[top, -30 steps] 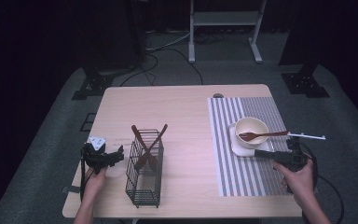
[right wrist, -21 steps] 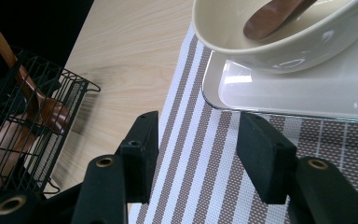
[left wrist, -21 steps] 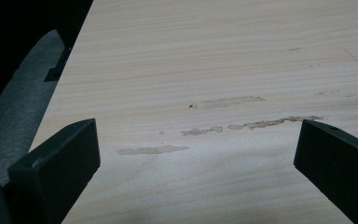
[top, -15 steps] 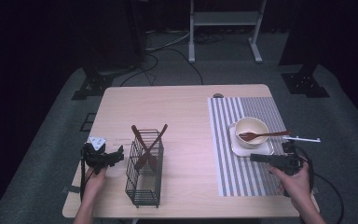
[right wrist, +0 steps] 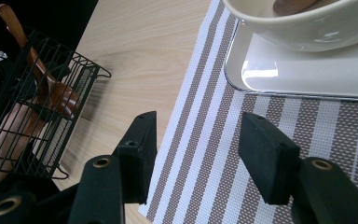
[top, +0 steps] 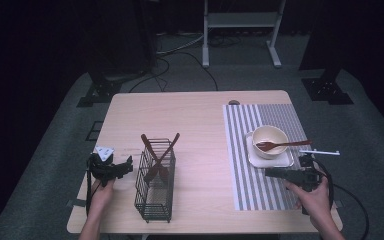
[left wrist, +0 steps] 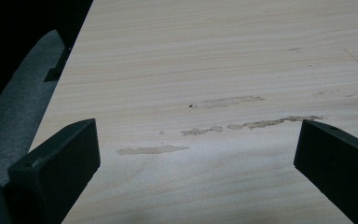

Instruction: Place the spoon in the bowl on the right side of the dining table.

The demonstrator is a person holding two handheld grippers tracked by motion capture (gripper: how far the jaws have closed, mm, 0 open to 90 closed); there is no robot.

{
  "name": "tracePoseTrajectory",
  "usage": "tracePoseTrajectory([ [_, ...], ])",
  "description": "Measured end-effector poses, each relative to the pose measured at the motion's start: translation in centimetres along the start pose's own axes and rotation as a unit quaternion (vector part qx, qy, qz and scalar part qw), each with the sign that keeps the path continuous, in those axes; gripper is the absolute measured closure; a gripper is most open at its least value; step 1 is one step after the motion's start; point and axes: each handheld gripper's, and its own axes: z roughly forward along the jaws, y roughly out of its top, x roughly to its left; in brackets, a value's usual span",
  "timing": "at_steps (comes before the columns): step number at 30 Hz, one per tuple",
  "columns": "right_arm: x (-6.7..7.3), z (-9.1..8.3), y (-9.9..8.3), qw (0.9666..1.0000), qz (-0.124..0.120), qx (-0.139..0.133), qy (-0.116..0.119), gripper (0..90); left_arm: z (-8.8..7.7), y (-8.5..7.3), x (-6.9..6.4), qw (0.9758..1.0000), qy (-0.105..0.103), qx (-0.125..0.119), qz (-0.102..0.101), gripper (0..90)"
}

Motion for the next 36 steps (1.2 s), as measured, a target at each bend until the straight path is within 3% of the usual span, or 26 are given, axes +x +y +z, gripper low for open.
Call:
tracePoseTrajectory([
  [36, 1.1, 1.6, -3.5, 0.9994, -0.027, 0.019, 0.013, 38.8, 0.0, 0.0, 0.0, 1.0, 0.0, -0.001, -0.001, 0.0],
])
